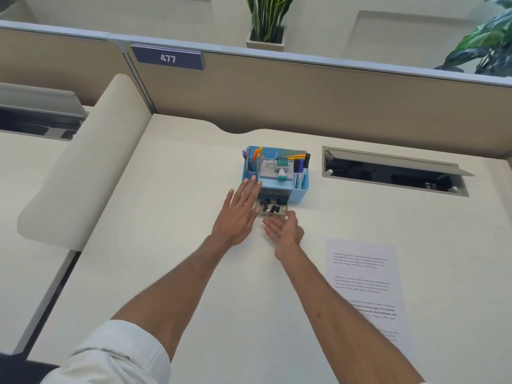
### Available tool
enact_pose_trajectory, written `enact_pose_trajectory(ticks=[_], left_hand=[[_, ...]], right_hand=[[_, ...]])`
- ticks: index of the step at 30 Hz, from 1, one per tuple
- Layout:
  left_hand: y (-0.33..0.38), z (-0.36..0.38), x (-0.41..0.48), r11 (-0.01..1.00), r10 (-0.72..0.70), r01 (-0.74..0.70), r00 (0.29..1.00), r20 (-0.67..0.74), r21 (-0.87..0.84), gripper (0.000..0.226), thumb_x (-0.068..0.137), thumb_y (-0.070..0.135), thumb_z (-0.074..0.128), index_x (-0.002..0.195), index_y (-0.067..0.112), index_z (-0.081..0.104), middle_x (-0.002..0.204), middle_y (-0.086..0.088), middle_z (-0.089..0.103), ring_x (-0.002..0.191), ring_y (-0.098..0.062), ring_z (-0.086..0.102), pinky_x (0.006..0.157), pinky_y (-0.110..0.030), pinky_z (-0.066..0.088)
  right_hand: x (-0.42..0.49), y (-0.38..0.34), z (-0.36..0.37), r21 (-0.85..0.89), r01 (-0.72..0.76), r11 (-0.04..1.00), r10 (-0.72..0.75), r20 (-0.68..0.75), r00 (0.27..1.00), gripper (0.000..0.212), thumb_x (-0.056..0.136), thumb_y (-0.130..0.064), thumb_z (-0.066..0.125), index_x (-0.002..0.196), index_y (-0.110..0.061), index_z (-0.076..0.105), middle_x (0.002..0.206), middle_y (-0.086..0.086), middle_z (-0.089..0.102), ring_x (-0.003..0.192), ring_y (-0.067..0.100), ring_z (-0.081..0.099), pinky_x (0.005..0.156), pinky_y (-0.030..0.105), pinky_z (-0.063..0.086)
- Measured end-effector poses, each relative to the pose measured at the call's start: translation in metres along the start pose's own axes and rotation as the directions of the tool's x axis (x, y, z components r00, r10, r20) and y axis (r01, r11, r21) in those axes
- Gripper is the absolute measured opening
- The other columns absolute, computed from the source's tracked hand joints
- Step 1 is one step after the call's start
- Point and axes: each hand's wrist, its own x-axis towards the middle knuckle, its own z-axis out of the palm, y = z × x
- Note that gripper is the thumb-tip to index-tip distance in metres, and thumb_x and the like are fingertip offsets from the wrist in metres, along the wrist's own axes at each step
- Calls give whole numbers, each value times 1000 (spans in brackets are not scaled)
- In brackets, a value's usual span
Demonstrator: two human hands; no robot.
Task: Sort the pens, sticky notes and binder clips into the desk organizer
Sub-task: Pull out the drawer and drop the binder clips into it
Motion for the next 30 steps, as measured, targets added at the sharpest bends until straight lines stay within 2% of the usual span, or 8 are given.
enact_pose_trajectory(ticks=[4,7,10,14,23,27,30], left_hand=[[1,0,0,1000,-12,12,1000,22,-11,67,120,43,22,172,26,-16,179,7,-26,168,-15,-21,140,-50,7],[1,-1,1,999,-15,16,999,40,-30,68,119,45,23,172,27,-16,179,7,-26,168,-15,-20,140,-50,7],[0,-1,1,999,-7,8,999,48,-39,69,119,44,25,172,27,-16,179,8,-26,168,-15,-20,139,-51,8],[0,0,2,998,1,1,999,41,-55,71,119,44,28,172,26,-15,179,8,-26,168,-15,-21,140,-50,9],[2,4,3,998,-6,9,999,39,-57,73,118,48,29,173,25,-14,180,6,-25,168,-16,-21,140,-48,6],[3,4,2,1000,-9,10,999,43,-1,72,118,47,26,172,25,-16,179,5,-27,168,-17,-22,140,-50,3],[5,1,1,999,-24,22,999,47,43,71,118,47,23,172,23,-17,179,3,-28,168,-19,-22,139,-51,1]], right_hand=[[0,-10,6,1,18,1000,-18,29,999,32,100,-28,61,108,2,71,103,18,81,91,32,82,95,45,64],[2,-18,10,-9,28,1000,-28,42,999,24,98,-11,56,111,2,71,108,18,81,93,31,82,97,44,63],[4,-25,14,-27,34,999,-33,53,998,33,98,0,47,122,2,70,110,16,81,97,29,82,99,43,63],[5,-33,22,-25,51,998,-49,86,995,34,106,-4,42,129,-4,66,122,14,78,103,28,81,101,47,62],[5,-30,23,-18,25,1000,-23,117,993,31,111,-14,44,133,-7,64,124,12,78,105,27,80,103,48,61],[2,-32,21,-133,55,990,-40,115,993,29,111,-15,43,132,-14,64,122,6,79,107,27,79,103,51,61],[-4,-31,18,-313,82,946,-43,128,991,29,111,-17,43,133,-17,63,122,6,79,110,28,77,104,50,60]])
